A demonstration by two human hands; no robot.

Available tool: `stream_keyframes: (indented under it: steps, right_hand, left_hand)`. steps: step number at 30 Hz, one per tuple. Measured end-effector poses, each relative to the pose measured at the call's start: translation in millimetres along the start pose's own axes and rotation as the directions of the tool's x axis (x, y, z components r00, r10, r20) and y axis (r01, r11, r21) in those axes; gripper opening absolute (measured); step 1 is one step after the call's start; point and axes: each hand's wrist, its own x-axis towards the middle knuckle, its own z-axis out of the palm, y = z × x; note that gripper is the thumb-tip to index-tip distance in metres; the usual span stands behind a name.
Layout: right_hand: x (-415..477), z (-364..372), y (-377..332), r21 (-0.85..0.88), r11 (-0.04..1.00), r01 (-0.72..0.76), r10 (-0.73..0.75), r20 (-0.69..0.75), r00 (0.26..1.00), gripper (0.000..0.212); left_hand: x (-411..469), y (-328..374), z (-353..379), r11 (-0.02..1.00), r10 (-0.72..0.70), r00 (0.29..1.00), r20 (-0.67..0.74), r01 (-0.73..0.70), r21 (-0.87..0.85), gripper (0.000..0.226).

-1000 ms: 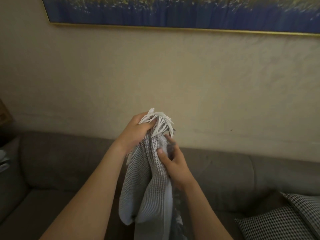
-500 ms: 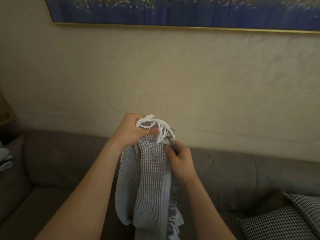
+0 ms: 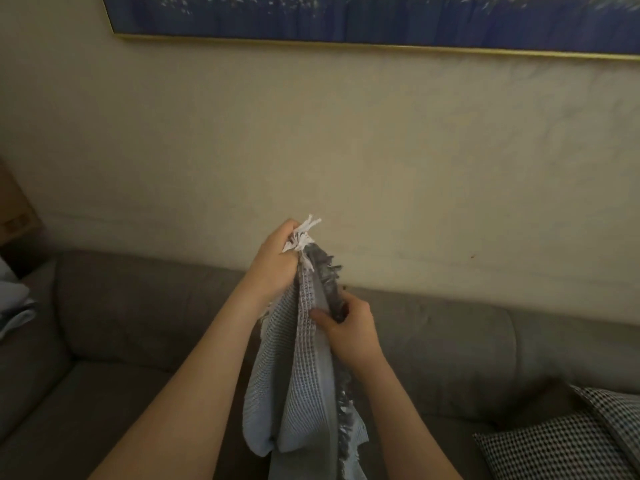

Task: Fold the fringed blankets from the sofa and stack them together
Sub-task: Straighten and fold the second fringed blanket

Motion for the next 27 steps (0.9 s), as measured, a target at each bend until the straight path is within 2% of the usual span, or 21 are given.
stream_keyframes:
  steps: [3,8,12,15,18,21,24,26,27]
  right_hand:
    - [-0.7,-1.2,4.9,-0.046,0.999,0.017,-0.014,0.053,0.998,0.038]
    - [-3.6,-2.0,3.9,-0.216,0.970,0.114,-0.108,0.039,0.993,0.044]
    - [-1.4,-4.2,5.5,-0.241,0.961,0.137,-0.136,0.020,0.990,0.042]
    - [-0.5,-5.3,16.6,-0.257,0.963,0.082,-0.069,0.057,0.996,0.042]
    - [-6.8,-1.8,30.4,-0.221,0.975,0.025,0.017,0.185,0.983,0.039]
    - [-16.0,5.8,41.8,-0.230,0.973,-0.011,0.074,0.268,0.961,0.033]
    - [-21.0,11.1,51.7,-0.213,0.975,-0.062,0.119,0.265,0.957,0.027]
    - [-23.7,12.7,53.9,-0.190,0.980,-0.057,0.101,0.234,0.967,0.006]
    - [-23.8,12.4,55.5,-0.170,0.984,-0.057,0.091,0.205,0.975,0.010]
  left_hand:
    - [-3.2,5.2,-1.3,0.998,0.002,1.000,0.008,-0.002,-0.058,0.012]
    - [-5.6,8.4,1.6,0.999,0.023,1.000,-0.015,-0.023,-0.037,0.020]
    - [-4.4,3.9,4.9,0.999,0.028,0.997,-0.073,-0.030,-0.028,0.023]
    - [-4.9,6.4,8.6,0.998,0.041,0.985,-0.167,-0.048,-0.040,0.029]
    - [-1.8,6.7,9.8,0.997,0.042,0.967,-0.250,-0.056,-0.050,0.027]
    - [3.2,3.7,9.3,0.998,0.016,0.955,-0.298,-0.035,-0.059,0.037]
    - [4.6,1.8,10.8,0.997,0.013,0.953,-0.303,-0.035,-0.066,0.027]
    - [4.5,0.1,11.5,0.997,0.006,0.951,-0.308,-0.031,-0.077,0.025]
    - [4.7,-0.6,11.2,0.996,0.001,0.949,-0.314,-0.029,-0.084,0.025]
